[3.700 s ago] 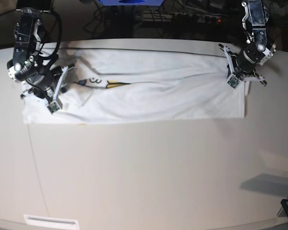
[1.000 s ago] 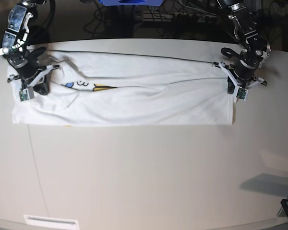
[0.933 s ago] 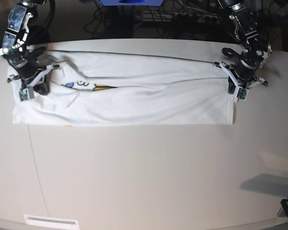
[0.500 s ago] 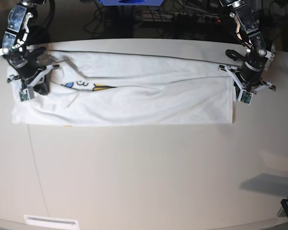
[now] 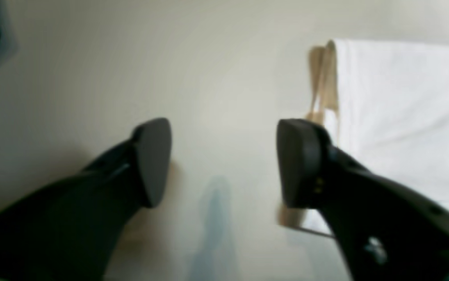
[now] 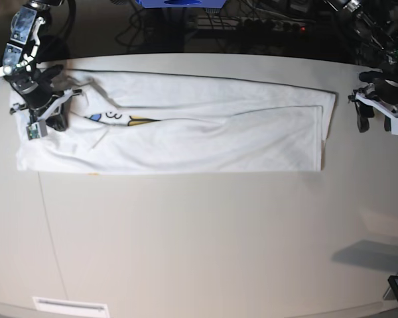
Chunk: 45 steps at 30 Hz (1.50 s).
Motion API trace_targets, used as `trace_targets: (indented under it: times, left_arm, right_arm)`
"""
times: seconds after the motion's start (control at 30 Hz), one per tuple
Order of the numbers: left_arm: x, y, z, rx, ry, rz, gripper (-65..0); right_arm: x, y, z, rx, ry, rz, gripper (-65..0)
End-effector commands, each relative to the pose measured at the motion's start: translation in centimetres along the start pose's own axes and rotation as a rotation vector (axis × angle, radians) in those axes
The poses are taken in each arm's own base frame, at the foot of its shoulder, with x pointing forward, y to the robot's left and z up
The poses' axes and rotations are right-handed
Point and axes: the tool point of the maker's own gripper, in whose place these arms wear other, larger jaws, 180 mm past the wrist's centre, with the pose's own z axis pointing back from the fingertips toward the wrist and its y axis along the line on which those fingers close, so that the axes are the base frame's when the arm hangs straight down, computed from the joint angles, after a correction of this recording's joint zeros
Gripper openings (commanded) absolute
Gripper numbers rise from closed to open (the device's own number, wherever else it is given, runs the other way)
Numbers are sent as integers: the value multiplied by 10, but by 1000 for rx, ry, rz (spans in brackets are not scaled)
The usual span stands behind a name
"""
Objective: Fold the T-shirt properly
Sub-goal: 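Release the left gripper and lift it off the shirt, then lower the left gripper and pinch the shirt's short end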
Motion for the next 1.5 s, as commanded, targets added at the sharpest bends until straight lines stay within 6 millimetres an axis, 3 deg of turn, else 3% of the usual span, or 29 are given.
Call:
trace_targets:
  times: [0.0,0.17,0.53,0.63,0.83,1.13,1.27,1.47]
  left_arm:
    - [12,0,2,-31,-44,13,-176]
    - [12,-9,0,-144,-71,134,-94]
    - [-34,-11,-32,-237,47,360,-94]
    - [-34,-12,-35,-243,44,371,-94]
    - [-36,-47,-54,-311,119,279,-94]
    - [-58,-64,-70,-341,187,329,-97]
    - [-67,-89,-75,-405,239,290,-97]
    - [-70,-108,-77,-450,260,262,-99]
  right_arm:
    - [-5,-6,3,-21,38,29,-640]
    - [-6,-7,3,-22,40,30,-640]
    - [-5,-11,4,-27,43,41,-640]
    - [-5,-11,4,-27,42,42,-640]
    - [-5,-11,4,-27,42,42,-640]
    - [-5,-12,5,-29,42,41,-640]
    - [-5,-12,5,-29,42,41,-640]
    - [-5,-11,5,-28,42,41,-640]
